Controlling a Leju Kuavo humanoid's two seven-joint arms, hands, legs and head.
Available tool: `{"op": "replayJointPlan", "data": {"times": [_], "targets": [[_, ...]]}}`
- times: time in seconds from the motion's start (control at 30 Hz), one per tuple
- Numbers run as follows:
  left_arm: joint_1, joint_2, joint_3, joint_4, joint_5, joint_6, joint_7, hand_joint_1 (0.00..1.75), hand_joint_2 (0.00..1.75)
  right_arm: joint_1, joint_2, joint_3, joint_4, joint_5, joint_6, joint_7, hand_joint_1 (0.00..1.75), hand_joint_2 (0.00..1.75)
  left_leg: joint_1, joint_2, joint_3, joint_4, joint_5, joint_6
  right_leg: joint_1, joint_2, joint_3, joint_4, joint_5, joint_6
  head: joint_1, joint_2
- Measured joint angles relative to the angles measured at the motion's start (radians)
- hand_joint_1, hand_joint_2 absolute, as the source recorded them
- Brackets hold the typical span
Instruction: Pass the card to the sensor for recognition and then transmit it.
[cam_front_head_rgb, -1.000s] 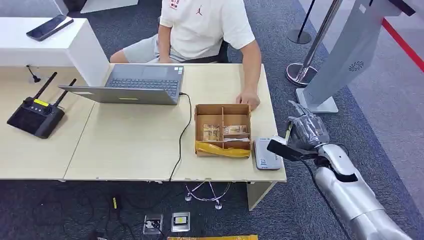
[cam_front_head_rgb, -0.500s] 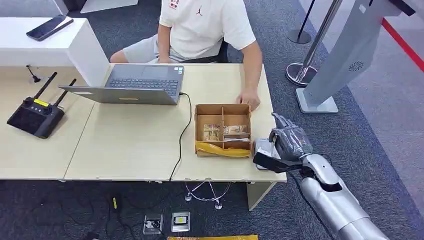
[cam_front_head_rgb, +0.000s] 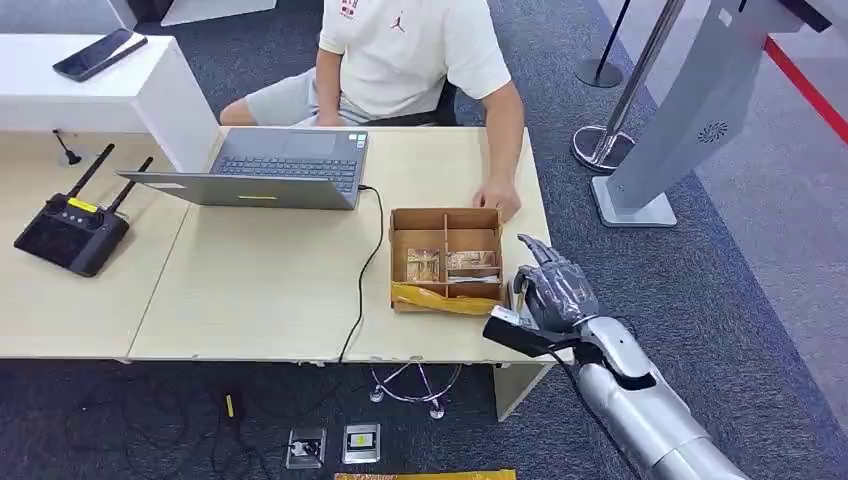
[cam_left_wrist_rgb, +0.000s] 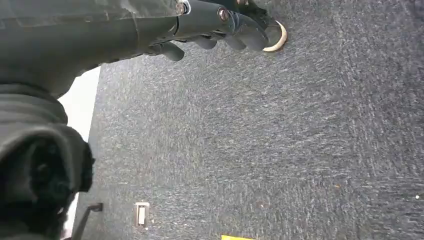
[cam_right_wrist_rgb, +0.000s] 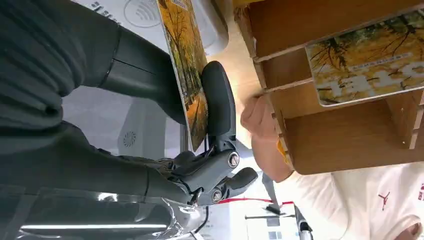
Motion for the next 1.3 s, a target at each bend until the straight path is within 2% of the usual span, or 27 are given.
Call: {"op": "replayJointPlan", "data": {"times": [0.5, 1.3], "targets": [[0.006, -0.002, 0.000, 0.005, 0.000, 0.010, 0.024, 0.00, 0.00, 0.009, 0.005, 0.010, 0.089, -0.038, -0.098, 0.011, 1.75, 1.75, 0.000, 0.000, 0.000, 0.000, 0.000, -0.001, 0.000, 0.000, 0.000, 0.000, 0.000, 0.000, 0.000, 0.000], [0.007, -0.023, -0.008, 0.007, -0.009, 0.011, 0.024, 0.00, 0.00, -0.016, 0.022, 0.003, 0.241, -0.054, -0.144, 0.001, 1.75, 1.75, 0.000, 0.000, 0.001, 0.000, 0.000, -0.001, 0.000, 0.001, 0.001, 0.000, 0.000, 0.000, 0.000, 0.000]]}}
